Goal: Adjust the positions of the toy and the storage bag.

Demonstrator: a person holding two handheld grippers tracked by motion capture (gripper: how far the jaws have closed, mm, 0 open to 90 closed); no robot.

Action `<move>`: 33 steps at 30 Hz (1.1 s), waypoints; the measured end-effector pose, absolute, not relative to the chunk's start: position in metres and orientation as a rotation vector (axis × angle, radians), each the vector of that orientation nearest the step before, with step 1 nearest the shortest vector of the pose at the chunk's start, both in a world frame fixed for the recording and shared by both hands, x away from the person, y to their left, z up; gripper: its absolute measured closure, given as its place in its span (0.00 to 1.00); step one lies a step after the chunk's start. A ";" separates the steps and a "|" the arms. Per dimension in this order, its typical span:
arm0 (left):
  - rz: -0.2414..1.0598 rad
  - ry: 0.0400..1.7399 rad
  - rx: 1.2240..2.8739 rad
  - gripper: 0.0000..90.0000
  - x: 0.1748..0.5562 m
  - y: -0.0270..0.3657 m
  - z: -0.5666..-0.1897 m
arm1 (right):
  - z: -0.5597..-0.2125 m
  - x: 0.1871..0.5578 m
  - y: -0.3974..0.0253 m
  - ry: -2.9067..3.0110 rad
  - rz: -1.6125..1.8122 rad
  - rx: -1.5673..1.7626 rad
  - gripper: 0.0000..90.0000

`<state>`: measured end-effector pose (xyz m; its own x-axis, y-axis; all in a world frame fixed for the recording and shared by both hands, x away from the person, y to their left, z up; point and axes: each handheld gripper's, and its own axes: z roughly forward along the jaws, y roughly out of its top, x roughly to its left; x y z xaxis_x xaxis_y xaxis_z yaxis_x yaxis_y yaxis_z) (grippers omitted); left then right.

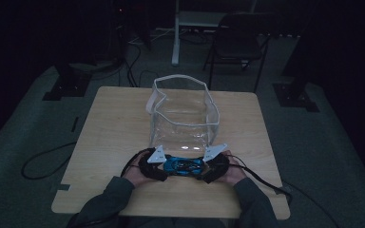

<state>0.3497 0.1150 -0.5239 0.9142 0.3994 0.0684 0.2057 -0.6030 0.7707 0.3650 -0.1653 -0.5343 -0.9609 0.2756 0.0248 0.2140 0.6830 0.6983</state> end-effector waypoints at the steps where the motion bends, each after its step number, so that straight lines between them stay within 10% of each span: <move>1: 0.287 0.440 2.234 0.34 0.352 0.118 -0.524 | -0.534 0.367 -0.163 2.808 1.149 0.407 0.28; 23: 0.263 0.457 2.283 0.30 0.353 0.118 -0.538 | -0.535 0.365 -0.176 2.683 1.078 0.563 0.23; 33: 0.288 0.498 2.239 0.30 0.350 0.132 -0.532 | -0.519 0.354 -0.197 2.558 1.292 0.621 0.43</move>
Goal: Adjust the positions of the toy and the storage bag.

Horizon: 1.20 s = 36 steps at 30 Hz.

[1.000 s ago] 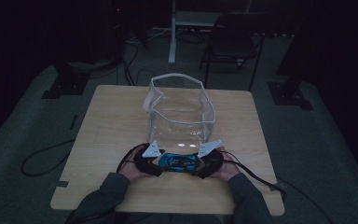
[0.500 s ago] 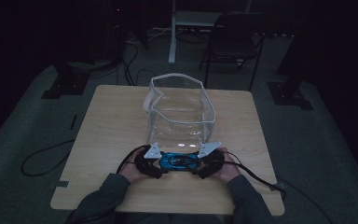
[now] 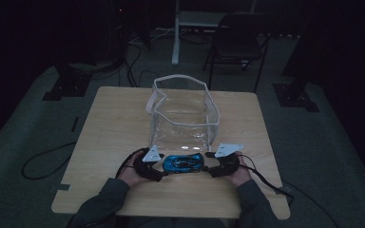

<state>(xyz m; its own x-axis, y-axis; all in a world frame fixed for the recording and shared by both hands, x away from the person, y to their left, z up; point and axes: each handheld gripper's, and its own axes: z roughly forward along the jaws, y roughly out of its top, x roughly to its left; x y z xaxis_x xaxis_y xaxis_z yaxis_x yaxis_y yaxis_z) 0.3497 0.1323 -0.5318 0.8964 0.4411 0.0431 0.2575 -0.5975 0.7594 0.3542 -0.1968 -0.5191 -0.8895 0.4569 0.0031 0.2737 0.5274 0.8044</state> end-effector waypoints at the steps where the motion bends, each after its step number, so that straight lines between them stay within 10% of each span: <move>1: 0.287 0.505 2.233 0.30 0.349 0.135 -0.531 | -0.518 0.352 -0.199 2.544 1.297 0.624 0.46; 14: 0.268 0.576 2.144 0.38 0.341 0.151 -0.525 | -0.520 0.345 -0.202 2.473 1.303 0.693 0.63; 36: 0.297 0.642 2.113 0.35 0.344 0.142 -0.532 | -0.524 0.344 -0.193 2.456 1.271 0.721 0.54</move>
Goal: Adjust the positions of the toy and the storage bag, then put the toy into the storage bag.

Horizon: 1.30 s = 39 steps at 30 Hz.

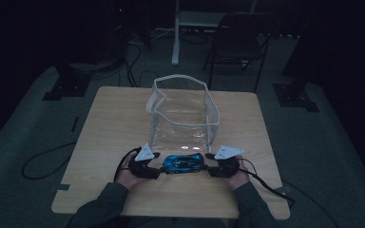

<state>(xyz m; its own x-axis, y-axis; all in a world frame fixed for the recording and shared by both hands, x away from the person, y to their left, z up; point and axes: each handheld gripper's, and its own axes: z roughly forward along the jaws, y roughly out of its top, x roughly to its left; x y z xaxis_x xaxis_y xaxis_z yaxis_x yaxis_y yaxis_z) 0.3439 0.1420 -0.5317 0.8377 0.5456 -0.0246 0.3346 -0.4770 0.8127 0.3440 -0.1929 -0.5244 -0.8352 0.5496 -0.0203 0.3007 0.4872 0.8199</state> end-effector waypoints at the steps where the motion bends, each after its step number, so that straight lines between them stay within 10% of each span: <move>1: 0.298 0.641 2.117 0.35 0.344 0.141 -0.532 | -0.524 0.344 -0.193 2.457 1.270 0.722 0.54; 39: 0.358 0.612 2.165 0.28 0.332 0.120 -0.539 | -0.529 0.337 -0.190 2.526 1.225 0.703 0.42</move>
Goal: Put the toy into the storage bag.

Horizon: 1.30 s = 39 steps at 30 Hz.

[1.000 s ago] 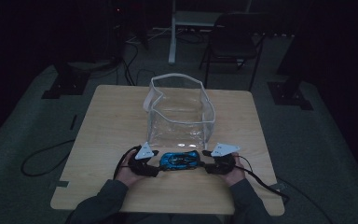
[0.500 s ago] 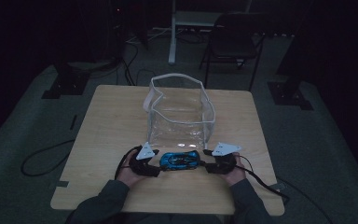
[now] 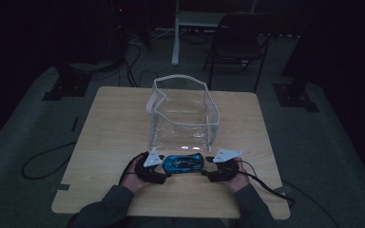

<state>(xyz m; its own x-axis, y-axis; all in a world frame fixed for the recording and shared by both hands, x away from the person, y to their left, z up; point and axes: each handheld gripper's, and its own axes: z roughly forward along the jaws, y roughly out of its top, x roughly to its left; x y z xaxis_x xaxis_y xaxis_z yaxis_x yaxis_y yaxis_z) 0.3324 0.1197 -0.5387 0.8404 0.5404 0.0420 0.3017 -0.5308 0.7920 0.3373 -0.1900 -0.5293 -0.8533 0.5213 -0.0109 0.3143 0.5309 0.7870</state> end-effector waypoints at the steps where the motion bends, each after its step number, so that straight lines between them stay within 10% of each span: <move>1: 0.364 0.608 2.174 0.28 0.332 0.119 -0.539 | -0.530 0.337 -0.188 2.525 1.208 0.694 0.42; 39: 0.454 0.622 2.214 0.25 0.338 0.116 -0.537 | -0.529 0.343 -0.189 2.489 1.233 0.720 0.48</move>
